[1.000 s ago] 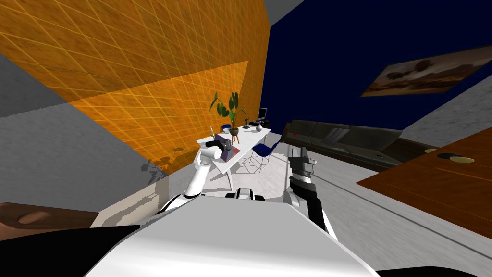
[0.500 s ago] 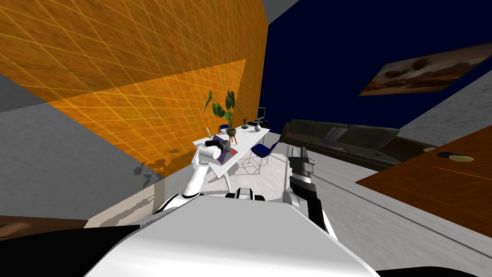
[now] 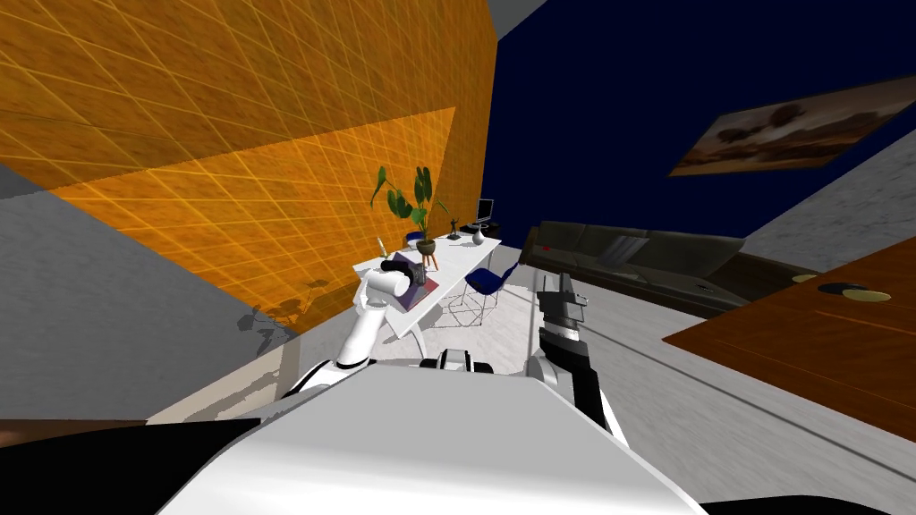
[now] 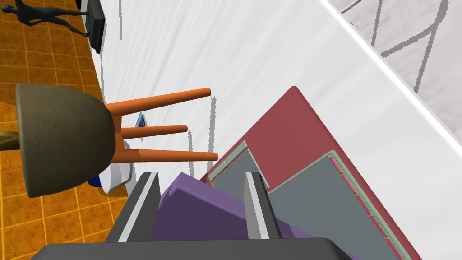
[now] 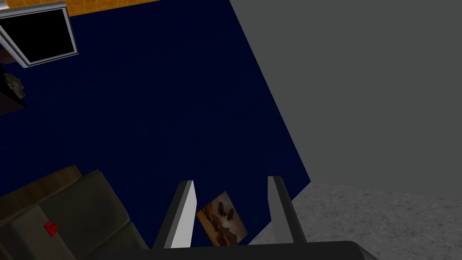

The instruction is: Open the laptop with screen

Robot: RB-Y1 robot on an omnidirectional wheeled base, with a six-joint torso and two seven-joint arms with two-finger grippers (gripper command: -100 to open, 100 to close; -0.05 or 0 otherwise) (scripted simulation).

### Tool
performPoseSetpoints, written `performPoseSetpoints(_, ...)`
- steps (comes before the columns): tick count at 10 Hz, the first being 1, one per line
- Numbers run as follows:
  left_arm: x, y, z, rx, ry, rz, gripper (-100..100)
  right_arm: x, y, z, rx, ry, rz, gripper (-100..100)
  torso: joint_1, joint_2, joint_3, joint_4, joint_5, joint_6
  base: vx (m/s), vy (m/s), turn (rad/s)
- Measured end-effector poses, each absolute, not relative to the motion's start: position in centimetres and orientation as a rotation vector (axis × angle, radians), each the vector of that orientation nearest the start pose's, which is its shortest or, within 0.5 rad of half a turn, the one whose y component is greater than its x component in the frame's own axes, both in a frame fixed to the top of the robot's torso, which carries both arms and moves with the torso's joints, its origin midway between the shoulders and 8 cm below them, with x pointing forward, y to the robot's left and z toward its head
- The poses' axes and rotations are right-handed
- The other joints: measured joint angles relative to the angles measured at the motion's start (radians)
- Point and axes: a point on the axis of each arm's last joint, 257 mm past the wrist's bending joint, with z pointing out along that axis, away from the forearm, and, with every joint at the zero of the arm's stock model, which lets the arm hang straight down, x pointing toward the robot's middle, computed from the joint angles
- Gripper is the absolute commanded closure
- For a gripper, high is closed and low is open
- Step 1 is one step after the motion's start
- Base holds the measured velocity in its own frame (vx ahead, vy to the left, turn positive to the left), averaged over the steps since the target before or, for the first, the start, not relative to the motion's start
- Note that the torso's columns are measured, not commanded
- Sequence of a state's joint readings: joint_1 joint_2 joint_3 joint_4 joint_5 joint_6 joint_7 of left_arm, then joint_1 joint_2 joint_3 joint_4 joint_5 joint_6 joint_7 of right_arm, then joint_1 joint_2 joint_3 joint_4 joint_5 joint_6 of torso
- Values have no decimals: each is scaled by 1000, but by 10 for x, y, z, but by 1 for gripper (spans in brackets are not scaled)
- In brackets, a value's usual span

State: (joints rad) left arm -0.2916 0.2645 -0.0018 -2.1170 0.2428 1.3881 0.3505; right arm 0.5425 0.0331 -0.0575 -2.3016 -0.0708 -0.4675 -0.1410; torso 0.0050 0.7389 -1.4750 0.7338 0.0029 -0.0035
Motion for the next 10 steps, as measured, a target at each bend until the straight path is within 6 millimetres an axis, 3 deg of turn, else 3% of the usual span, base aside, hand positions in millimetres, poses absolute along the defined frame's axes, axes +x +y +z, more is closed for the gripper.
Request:
performPoseSetpoints(7, 497, 224, -164, -1799, 1672, -890, 100, 335, -315, 15, 806, 522, 1390, 0, -4, -2, -1, 2, -2, 2, 58, -36, -18)
performPoseSetpoints(10, 482, 238, -184, -1820, 1712, -774, 100, 335, -315, 15, 806, 522, 1390, 0, -2, -4, -2, -3, 1, 3, 76, -47, -28)
